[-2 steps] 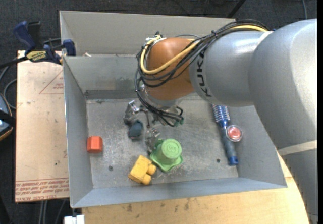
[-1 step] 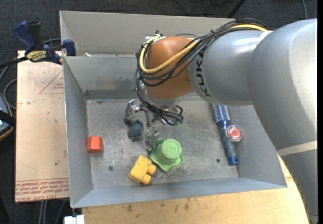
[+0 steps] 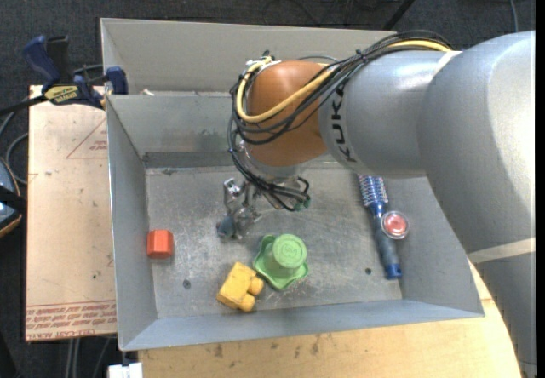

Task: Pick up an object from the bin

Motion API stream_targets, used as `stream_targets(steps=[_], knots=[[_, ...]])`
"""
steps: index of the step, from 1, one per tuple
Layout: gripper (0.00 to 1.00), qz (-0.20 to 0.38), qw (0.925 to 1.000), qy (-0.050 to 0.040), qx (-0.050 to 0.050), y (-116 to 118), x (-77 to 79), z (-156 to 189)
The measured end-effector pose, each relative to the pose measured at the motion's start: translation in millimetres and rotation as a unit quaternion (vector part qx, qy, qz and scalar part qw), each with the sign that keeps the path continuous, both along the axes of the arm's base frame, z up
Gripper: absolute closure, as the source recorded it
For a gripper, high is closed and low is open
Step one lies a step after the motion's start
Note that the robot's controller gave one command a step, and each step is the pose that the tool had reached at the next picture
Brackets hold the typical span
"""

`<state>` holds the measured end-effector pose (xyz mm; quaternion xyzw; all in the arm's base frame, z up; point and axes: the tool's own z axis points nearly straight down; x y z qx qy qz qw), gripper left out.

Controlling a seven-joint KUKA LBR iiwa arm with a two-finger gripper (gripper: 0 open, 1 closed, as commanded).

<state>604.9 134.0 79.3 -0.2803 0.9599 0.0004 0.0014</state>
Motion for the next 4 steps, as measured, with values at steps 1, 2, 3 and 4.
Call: stream_targets(steps=[1,2,3,4], knots=[[1.00,-0.001,1.0000,-0.0020,0.001,1.1,1.3,35.2],[1.00,-0.002,1.0000,-0.0023,0.001,2.4,2.6,70.7],[1.00,-0.003,1.0000,-0.0008,0.001,3.1,3.5,77.5],[1.00,-0.005,1.0000,-0.0027,0.001,4.3,5.1,118.8]])
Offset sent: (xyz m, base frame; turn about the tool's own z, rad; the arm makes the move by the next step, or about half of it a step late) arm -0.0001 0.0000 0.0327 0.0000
